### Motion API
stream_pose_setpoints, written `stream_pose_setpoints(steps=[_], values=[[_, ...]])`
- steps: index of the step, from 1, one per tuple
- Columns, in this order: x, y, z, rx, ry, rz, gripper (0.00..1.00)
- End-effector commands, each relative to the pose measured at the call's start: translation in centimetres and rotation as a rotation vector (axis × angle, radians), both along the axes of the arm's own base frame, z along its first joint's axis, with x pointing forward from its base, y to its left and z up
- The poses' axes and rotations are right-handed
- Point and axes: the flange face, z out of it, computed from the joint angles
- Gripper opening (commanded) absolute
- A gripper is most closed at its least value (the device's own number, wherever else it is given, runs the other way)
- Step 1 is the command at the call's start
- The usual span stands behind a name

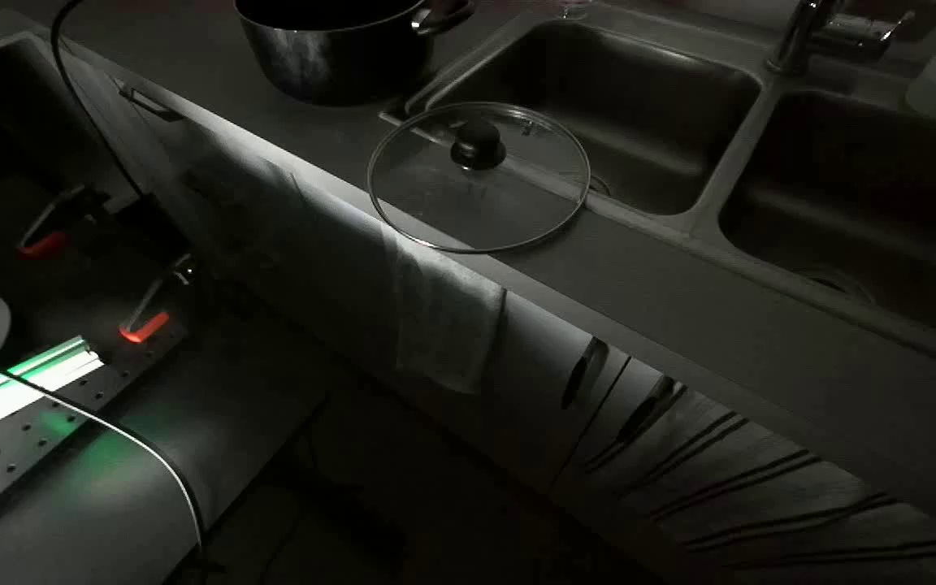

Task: Pick up the lid, then put it on the pot

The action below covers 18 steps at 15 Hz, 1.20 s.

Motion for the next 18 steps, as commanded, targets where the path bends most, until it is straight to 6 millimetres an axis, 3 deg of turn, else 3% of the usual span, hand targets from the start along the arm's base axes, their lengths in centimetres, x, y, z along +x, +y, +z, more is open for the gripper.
stream_pose_setpoints(steps=[1,11,15,18], values=[[0.0,0.0,0.1,0.0,0.001,0.0,1.0],[0.0,0.0,0.1,0.0,0.0,0.0,1.0],[0.5,-0.3,-1.6,0.007,0.019,0.014,1.0],[1.1,-1.9,-3.4,0.03,0.028,0.012,1.0]])
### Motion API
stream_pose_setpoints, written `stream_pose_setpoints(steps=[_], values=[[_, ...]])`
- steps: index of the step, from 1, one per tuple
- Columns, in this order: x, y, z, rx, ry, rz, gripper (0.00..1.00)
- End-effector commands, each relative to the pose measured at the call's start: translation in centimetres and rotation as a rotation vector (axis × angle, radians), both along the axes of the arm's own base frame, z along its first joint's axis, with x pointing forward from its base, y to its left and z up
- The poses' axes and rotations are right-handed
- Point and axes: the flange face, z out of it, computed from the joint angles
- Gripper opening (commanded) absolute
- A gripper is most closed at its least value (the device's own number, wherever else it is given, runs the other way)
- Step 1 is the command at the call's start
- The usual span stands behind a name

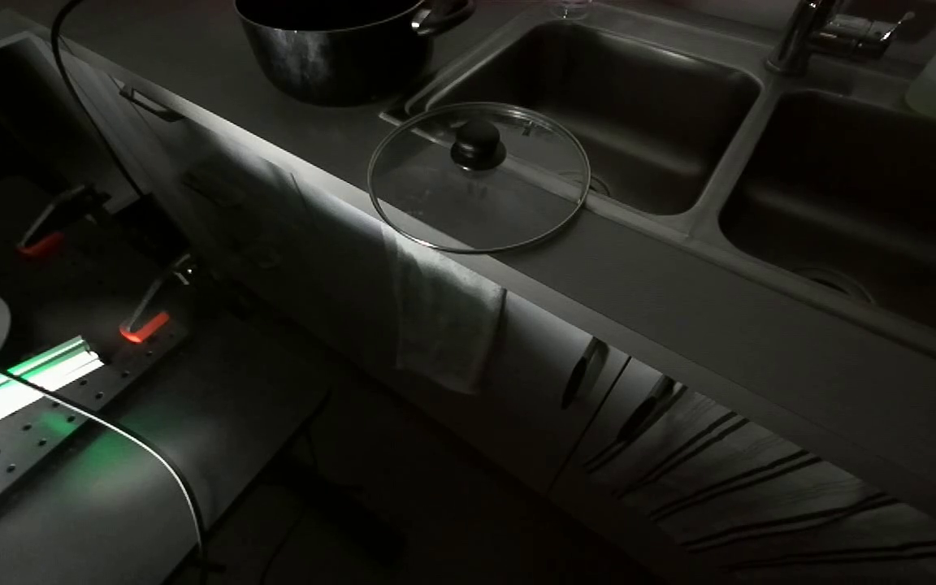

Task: Pick up the lid, then put it on the pot

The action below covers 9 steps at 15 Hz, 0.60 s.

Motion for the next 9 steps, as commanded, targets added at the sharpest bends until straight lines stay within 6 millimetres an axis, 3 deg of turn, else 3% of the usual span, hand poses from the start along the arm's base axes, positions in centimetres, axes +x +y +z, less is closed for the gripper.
stream_pose_setpoints(steps=[1,9], values=[[0.7,-2.2,-2.0,0.039,0.008,0.011,1.0],[1.3,-12.4,-6.8,0.158,0.03,-0.065,1.0]])
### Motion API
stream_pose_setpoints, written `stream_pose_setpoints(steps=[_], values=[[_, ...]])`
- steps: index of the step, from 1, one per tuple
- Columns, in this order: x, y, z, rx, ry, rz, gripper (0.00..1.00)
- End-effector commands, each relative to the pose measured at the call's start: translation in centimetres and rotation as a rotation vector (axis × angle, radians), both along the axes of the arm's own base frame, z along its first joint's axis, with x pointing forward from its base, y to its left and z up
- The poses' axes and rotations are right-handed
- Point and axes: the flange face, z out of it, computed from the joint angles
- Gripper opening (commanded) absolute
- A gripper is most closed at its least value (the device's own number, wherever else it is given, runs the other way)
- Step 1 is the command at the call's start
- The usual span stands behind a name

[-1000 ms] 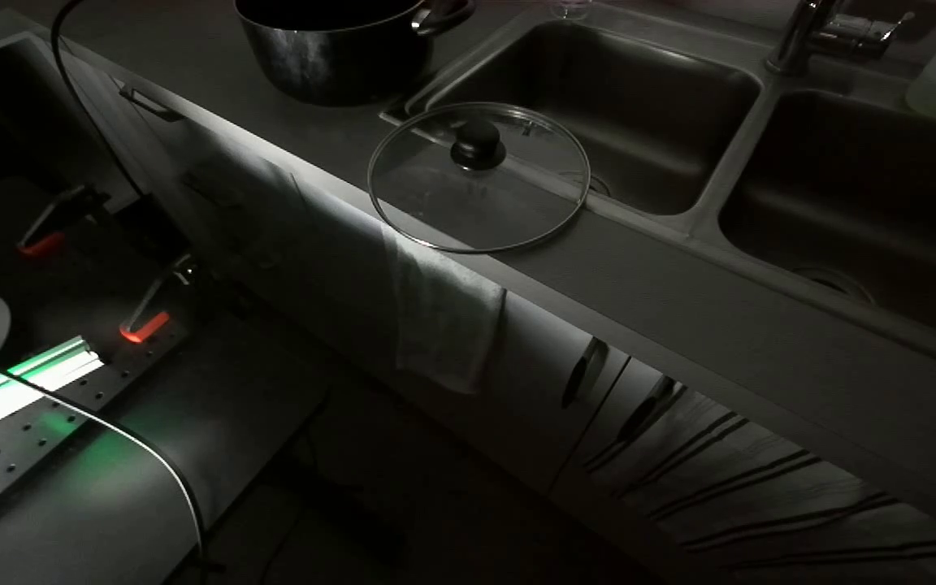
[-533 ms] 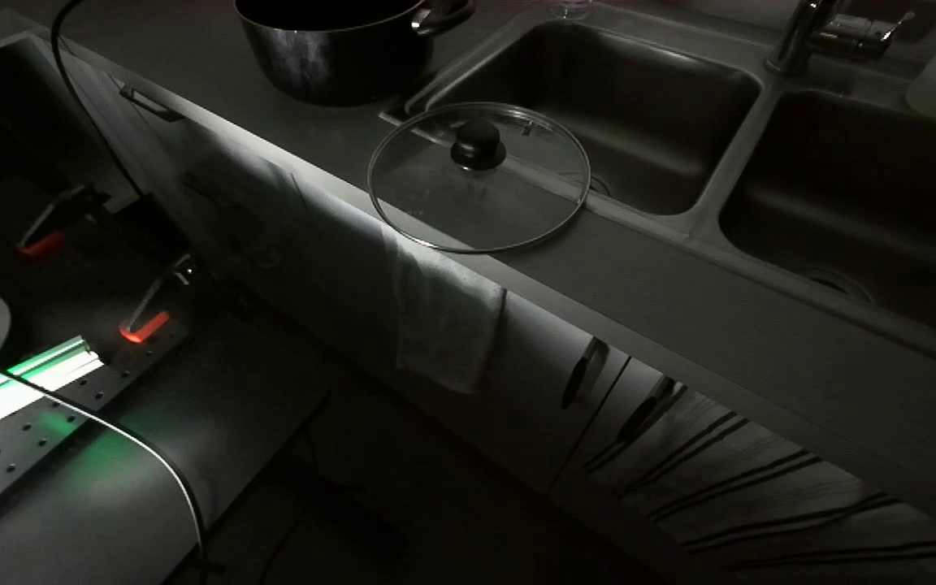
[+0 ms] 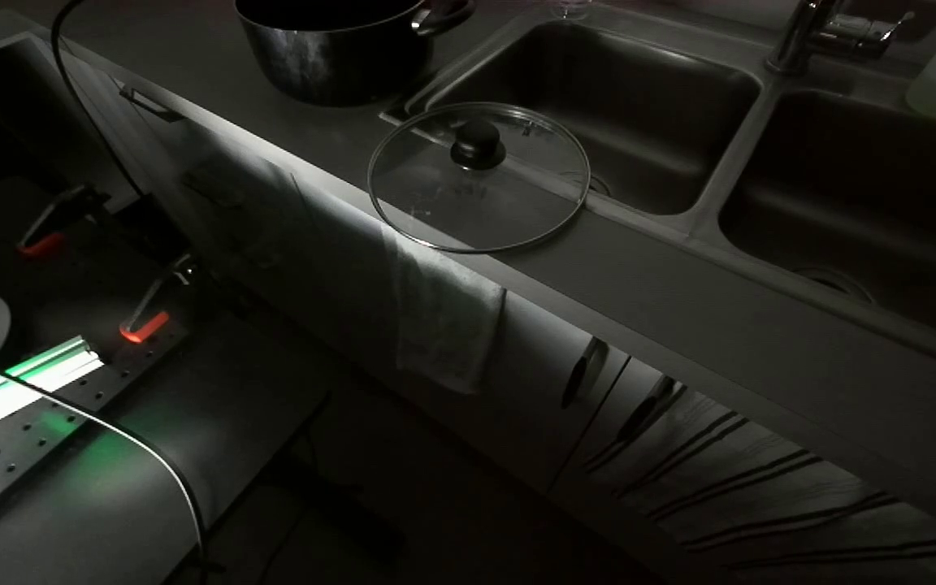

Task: Pick up the lid, then put it on the pot

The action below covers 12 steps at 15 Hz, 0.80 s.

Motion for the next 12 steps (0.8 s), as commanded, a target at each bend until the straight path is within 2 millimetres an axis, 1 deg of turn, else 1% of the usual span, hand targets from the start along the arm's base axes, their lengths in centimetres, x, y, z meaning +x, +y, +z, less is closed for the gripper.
stream_pose_setpoints(steps=[1,5,12], values=[[0.0,-4.6,-2.2,0.081,0.009,-0.047,1.0],[0.3,-9.8,-5.1,0.146,0.018,-0.149,1.0],[1.1,-16.4,-9.9,0.228,-0.035,-0.341,1.0]])
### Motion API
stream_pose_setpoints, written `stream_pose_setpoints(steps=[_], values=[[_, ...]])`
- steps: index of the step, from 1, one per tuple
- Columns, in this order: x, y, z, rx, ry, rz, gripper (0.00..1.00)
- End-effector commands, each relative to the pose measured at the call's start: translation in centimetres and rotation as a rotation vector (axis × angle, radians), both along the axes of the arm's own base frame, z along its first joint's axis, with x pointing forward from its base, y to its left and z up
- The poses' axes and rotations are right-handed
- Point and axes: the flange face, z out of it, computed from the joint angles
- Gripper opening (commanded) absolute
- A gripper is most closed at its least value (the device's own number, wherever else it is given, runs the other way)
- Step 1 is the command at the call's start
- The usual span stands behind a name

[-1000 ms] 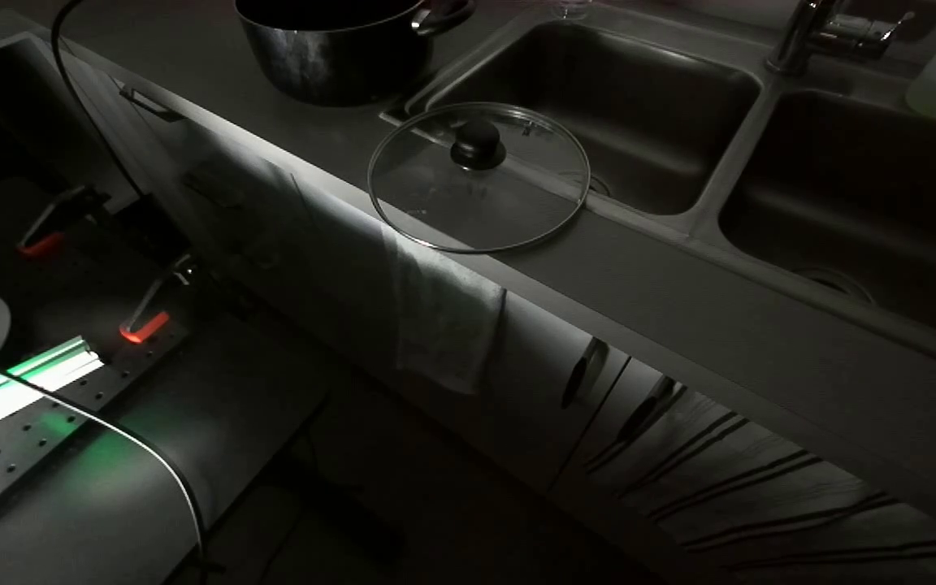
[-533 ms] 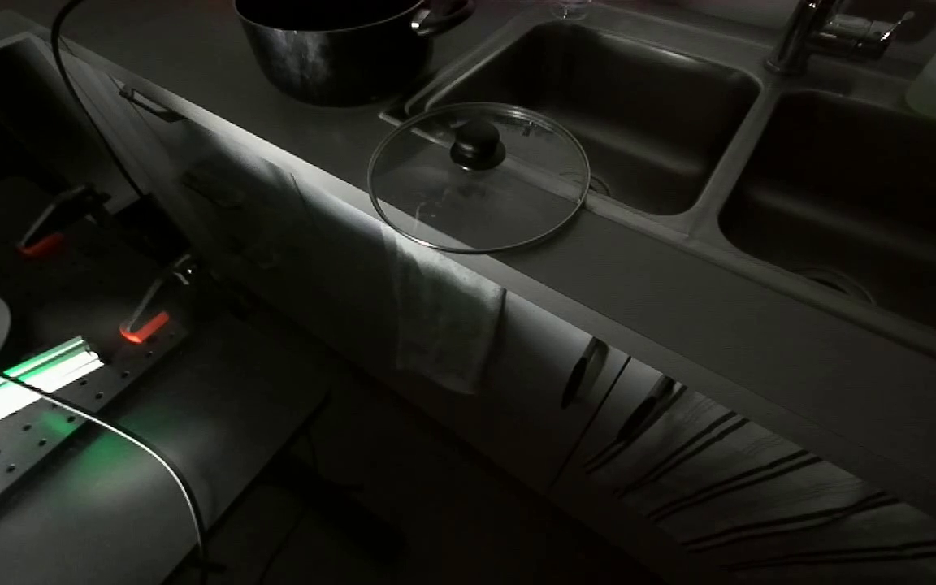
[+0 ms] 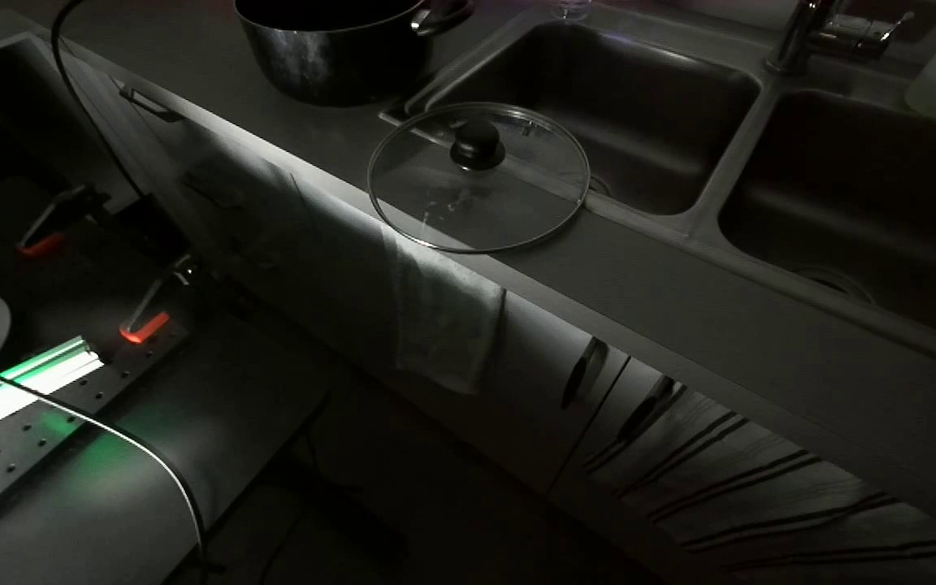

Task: Pick up the lid, then put it on the pot

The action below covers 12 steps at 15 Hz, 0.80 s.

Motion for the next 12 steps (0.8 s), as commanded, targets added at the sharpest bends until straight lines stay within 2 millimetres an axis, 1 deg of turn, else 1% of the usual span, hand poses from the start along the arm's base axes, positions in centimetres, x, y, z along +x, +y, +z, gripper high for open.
stream_pose_setpoints(steps=[1,7,10,12], values=[[1.2,-3.4,-1.9,0.03,-0.045,-0.096,1.0],[1.9,-8.6,-4.7,0.026,-0.09,-0.248,1.0],[1.6,-10.6,-5.6,0.023,-0.093,-0.303,1.0],[1.2,-11.5,-6.1,0.019,-0.088,-0.328,1.0]])
